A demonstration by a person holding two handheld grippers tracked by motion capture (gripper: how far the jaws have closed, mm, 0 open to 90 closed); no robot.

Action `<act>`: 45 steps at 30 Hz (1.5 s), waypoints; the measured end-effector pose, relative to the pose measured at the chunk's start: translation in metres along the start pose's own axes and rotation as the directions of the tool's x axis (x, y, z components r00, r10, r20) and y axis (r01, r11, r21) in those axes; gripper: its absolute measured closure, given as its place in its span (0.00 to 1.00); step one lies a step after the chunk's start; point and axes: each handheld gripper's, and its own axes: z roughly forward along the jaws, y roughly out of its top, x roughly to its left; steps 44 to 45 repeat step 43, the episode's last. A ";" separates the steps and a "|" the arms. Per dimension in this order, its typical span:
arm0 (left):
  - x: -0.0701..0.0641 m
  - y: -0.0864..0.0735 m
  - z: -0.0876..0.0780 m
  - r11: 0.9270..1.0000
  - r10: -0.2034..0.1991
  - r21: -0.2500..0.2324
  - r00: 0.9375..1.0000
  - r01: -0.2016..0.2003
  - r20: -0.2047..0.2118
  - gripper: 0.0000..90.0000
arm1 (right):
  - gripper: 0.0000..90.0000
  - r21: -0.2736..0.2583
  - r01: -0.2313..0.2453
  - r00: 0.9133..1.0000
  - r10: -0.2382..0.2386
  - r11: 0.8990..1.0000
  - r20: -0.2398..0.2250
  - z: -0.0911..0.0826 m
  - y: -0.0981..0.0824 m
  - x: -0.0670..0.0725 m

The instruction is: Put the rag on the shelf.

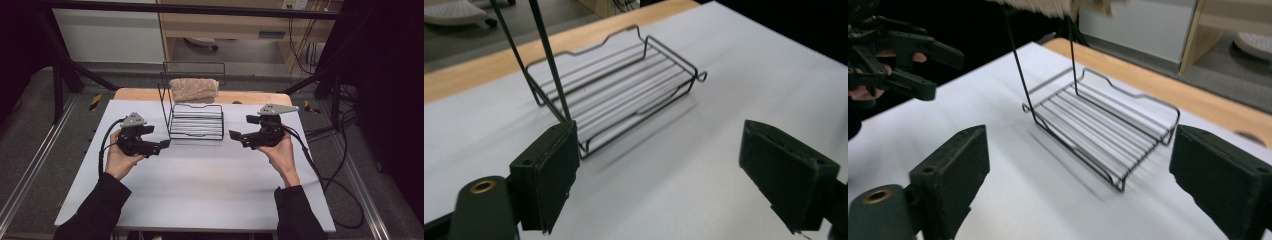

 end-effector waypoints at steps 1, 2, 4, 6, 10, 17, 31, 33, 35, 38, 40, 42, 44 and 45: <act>0.001 -0.005 0.000 1.000 -0.006 0.004 1.000 0.006 0.001 0.17 | 0.07 0.010 -0.006 1.000 0.006 1.000 0.002 -0.001 -0.005 -0.002; 0.002 -0.009 0.001 1.000 -0.010 0.011 1.000 0.010 0.004 0.16 | 0.06 0.019 -0.006 1.000 0.006 1.000 0.004 -0.002 -0.010 -0.004; 0.003 -0.018 0.001 1.000 -0.011 0.021 1.000 0.011 0.004 0.16 | 0.05 0.034 -0.015 1.000 0.015 0.999 0.009 -0.003 -0.020 -0.008; 0.004 -0.027 0.001 0.999 -0.023 0.027 1.000 0.023 0.003 0.14 | 0.03 0.050 -0.024 1.000 0.024 0.998 0.011 -0.004 -0.031 -0.011; 0.009 -0.045 -0.002 0.999 -0.034 0.033 0.999 0.034 0.000 0.11 | 0.01 0.077 -0.041 0.999 0.039 0.996 0.025 -0.007 -0.053 -0.018; 0.019 -0.075 -0.010 0.997 -0.061 0.036 0.998 0.062 -0.009 0.10 | 0.01 0.091 -0.074 0.997 0.071 0.993 0.037 -0.019 -0.091 -0.023; 0.024 -0.116 -0.022 0.997 -0.071 0.038 0.997 0.072 -0.026 0.10 | 0.01 0.094 -0.119 0.992 0.113 0.988 0.061 -0.052 -0.148 -0.038; 0.024 -0.119 -0.023 0.997 -0.070 0.036 0.997 0.071 -0.031 0.11 | 0.01 0.092 -0.134 0.990 0.128 0.987 0.065 -0.055 -0.155 -0.039; 0.025 -0.122 -0.024 0.996 -0.077 0.033 0.997 0.078 -0.028 0.11 | 0.01 0.100 -0.143 0.988 0.136 0.985 0.070 -0.057 -0.161 -0.040; 0.024 -0.125 -0.025 0.997 -0.072 0.034 0.997 0.073 -0.028 0.11 | 0.01 0.114 -0.148 0.987 0.140 0.982 0.076 -0.059 -0.167 -0.040; 0.025 -0.128 -0.025 0.996 -0.084 0.037 0.996 0.085 -0.026 0.11 | 0.01 0.115 -0.143 0.988 0.135 0.983 0.073 -0.059 -0.168 -0.039; 0.024 -0.129 -0.026 0.996 -0.083 0.037 0.996 0.084 -0.026 0.11 | 0.01 0.112 -0.143 0.988 0.135 0.983 0.071 -0.058 -0.168 -0.039; 0.024 -0.129 -0.026 0.996 -0.085 0.037 0.996 0.086 -0.025 0.11 | 0.01 0.114 -0.145 0.988 0.138 0.983 0.069 -0.058 -0.168 -0.039; 0.024 -0.129 -0.026 0.996 -0.085 0.037 0.996 0.086 -0.025 0.11 | 0.01 0.114 -0.145 0.988 0.138 0.983 0.069 -0.058 -0.168 -0.039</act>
